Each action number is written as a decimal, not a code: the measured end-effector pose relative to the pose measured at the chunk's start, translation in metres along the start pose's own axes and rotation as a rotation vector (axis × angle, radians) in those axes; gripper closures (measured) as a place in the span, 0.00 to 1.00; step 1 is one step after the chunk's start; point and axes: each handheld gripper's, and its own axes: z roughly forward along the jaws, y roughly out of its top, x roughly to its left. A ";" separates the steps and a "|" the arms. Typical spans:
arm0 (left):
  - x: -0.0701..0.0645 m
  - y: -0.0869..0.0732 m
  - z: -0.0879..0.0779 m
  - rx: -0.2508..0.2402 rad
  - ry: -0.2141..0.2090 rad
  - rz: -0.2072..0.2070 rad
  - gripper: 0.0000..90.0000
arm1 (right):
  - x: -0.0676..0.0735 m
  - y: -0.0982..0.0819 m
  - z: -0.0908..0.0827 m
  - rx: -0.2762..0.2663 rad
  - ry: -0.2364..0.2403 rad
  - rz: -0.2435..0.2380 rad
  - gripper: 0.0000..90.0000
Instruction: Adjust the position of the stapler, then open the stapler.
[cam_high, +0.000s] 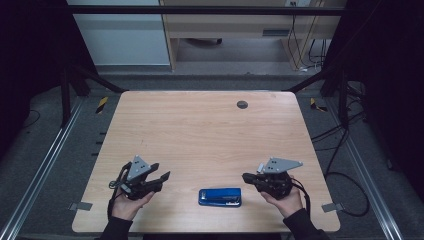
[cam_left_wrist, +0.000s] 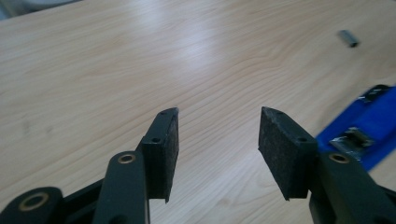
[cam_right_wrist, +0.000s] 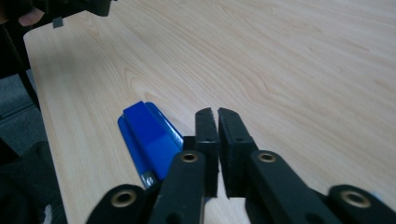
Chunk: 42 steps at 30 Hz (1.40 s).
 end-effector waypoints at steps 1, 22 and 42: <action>-0.003 0.002 0.001 -0.006 -0.015 0.011 0.54 | 0.000 -0.005 -0.002 -0.002 -0.008 0.004 1.00; -0.049 0.049 0.037 0.079 -0.219 0.186 0.53 | 0.013 -0.044 -0.010 0.019 -0.062 0.041 1.00; -0.087 0.078 0.071 0.243 -0.388 0.401 0.65 | 0.031 -0.052 0.009 0.064 -0.004 0.021 1.00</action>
